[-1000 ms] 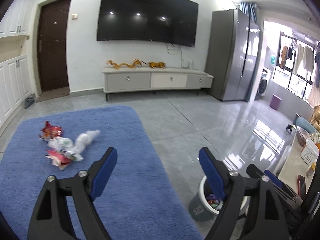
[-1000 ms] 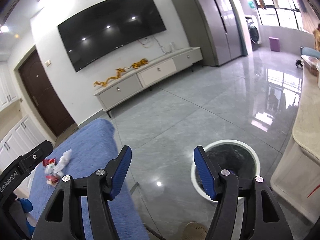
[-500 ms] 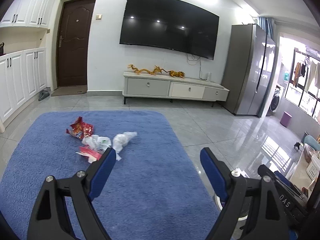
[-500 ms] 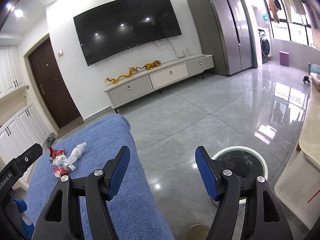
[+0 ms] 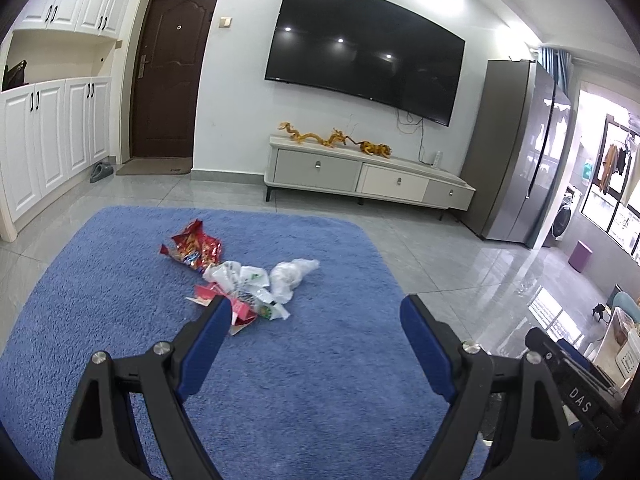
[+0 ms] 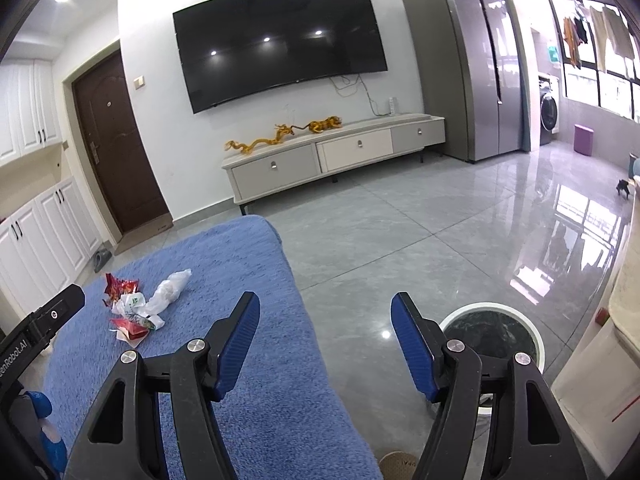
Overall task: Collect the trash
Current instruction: 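Move both tools back to the trash pile on the rug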
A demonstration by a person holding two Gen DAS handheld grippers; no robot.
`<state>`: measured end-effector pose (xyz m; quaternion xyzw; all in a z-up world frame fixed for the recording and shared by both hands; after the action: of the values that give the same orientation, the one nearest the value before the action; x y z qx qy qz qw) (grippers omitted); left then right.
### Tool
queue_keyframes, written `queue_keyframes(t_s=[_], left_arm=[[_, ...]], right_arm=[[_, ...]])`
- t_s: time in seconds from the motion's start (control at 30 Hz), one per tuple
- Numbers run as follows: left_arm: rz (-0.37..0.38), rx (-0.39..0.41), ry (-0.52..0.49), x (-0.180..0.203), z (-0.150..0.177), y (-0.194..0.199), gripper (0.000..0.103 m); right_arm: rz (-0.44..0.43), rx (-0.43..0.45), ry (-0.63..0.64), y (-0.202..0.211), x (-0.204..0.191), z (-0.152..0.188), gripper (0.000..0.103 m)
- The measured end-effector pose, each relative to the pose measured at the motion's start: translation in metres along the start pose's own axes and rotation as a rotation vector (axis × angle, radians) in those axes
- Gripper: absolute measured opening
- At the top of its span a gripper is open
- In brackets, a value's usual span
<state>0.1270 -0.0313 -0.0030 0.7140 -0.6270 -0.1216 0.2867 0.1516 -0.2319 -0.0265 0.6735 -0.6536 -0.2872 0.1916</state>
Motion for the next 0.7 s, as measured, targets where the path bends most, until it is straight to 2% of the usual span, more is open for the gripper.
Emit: queue_keyframes(t_s=[0.27, 0.43, 0.53, 0.7], left_arm=[[-0.010, -0.039, -0.009, -0.025, 0.022, -0.019, 0.086], [-0.005, -0.125, -0.005, -0.045, 0.043, -0.034, 0.086], [-0.017, -0.151, 0.000, -0.065, 0.047, -0.038, 0.086], [-0.016, -0.214, 0.070, -0.102, 0.047, -0.051, 0.085]], right_arm=[[-0.007, -0.038, 0.028, -0.019, -0.017, 0.008, 0.067], [-0.016, -0.066, 0.039, -0.031, -0.020, 0.014, 0.067], [-0.022, -0.080, 0.045, -0.036, -0.021, 0.016, 0.067], [-0.036, -0.106, 0.043, -0.047, -0.022, 0.021, 0.067]])
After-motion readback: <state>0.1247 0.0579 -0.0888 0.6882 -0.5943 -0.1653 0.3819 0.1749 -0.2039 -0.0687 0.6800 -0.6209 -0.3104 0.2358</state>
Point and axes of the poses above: each gripper's, at about its wrist camera, not at the fingertips, and y roughly against the way its jaws point, x to its right, z to its underside, the point moved 8 cm from there along -y, roughly the way its jaws point, and after that the axes turned 5 degrees about -x, right-handed, at the moved point
